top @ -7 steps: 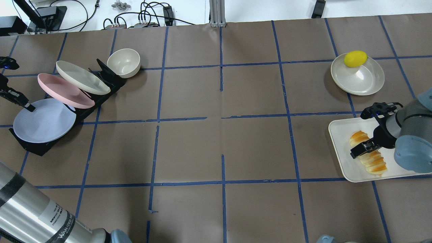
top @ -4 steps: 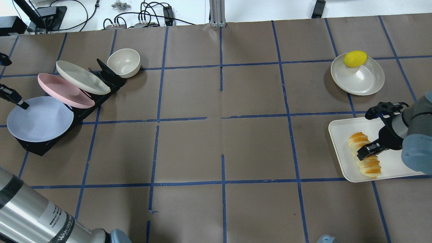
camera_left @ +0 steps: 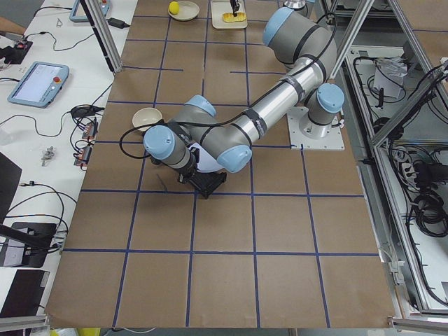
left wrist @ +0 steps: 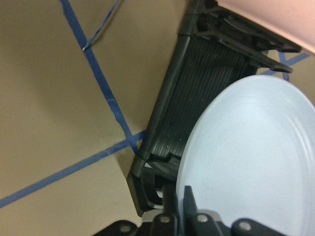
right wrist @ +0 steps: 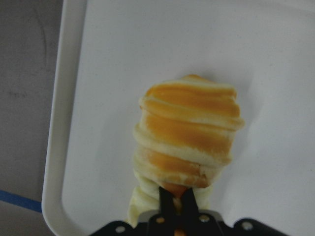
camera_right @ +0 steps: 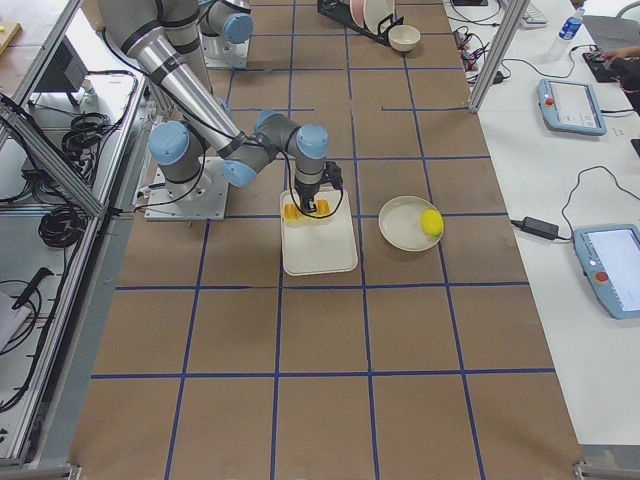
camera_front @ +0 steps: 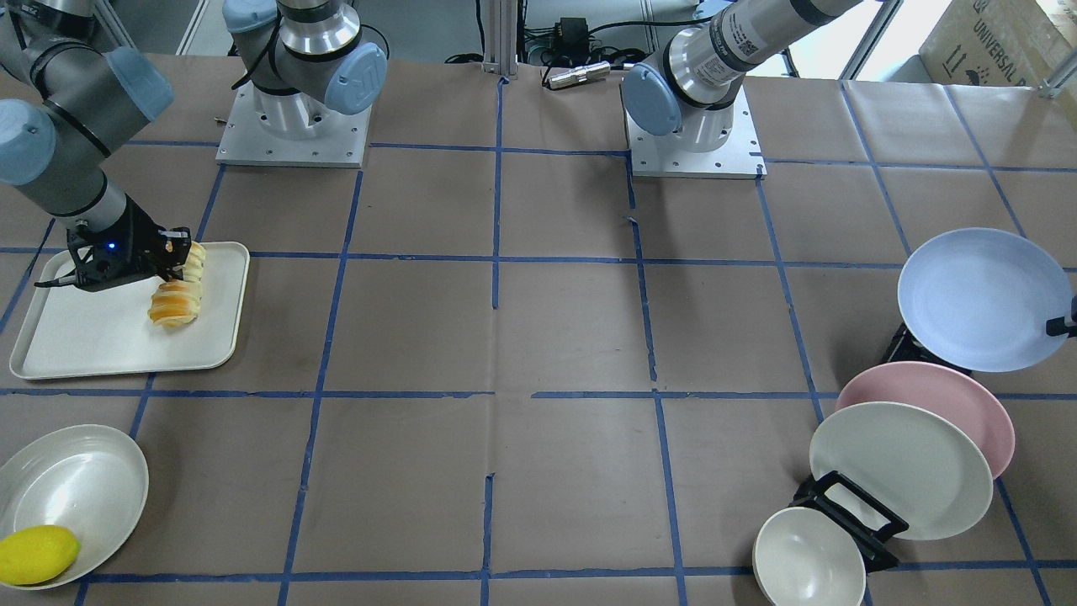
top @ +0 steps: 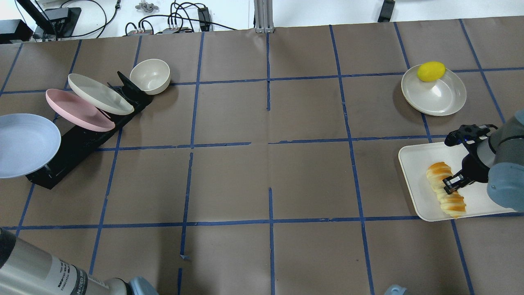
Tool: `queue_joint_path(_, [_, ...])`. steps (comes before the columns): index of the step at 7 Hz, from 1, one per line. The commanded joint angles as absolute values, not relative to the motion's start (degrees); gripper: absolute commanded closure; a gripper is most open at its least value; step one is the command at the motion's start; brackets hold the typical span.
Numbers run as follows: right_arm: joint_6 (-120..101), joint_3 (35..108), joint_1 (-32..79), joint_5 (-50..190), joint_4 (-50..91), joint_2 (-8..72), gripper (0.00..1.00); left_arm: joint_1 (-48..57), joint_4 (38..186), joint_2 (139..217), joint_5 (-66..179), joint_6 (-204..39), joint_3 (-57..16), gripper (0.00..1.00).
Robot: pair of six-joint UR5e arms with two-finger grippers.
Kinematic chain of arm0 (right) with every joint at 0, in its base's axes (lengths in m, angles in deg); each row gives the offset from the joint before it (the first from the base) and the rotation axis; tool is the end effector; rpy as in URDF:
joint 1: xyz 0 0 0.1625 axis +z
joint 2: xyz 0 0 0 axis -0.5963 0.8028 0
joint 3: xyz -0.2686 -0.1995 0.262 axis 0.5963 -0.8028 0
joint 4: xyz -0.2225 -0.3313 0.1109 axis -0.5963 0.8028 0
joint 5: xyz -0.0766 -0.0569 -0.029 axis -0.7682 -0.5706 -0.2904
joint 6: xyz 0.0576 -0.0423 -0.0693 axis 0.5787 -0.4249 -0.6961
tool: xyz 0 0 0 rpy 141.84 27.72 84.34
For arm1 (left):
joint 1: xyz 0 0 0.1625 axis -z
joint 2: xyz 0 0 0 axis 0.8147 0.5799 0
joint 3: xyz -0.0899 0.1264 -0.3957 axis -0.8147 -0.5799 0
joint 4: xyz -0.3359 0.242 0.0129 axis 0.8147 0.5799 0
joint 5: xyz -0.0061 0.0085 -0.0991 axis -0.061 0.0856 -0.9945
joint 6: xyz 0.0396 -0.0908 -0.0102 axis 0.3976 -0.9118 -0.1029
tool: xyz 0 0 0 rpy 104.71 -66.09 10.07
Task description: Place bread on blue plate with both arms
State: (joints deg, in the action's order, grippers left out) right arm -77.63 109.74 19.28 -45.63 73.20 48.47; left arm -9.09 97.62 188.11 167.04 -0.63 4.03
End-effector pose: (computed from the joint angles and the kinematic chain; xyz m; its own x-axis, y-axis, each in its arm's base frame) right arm -0.1143 -0.3992 0.2024 -0.9515 -0.3045 -0.0432 -0.3072 0.9479 0.0848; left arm 0.3692 -0.5682 0.3664 -0.8889 0.3558 0.2885 0.3974 0.9122 0.0994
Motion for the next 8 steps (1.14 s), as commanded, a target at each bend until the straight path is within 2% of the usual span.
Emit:
queue_joint_path(1, [-77.4, 109.2, 19.3, -46.2, 73.5, 48.8, 0.95, -8.7, 102.9, 181.1, 166.9, -1.4, 2.8, 0.87])
queue_joint_path(4, [-74.0, 104.7, 19.3, -46.7, 71.5, 50.2, 0.94, -4.3, 104.7, 171.1, 165.6, -7.0, -4.8, 0.87])
queue_joint_path(6, [-71.3, 96.3, 19.7, -48.1, 66.2, 53.0, 0.94, 6.4, 103.4, 169.4, 165.4, -16.0, -8.2, 0.87])
queue_joint_path(8, [-66.1, 91.7, 20.3, -48.1, 63.6, 53.2, 0.94, 16.4, 101.1, 170.5, 162.7, -26.3, -9.5, 0.87])
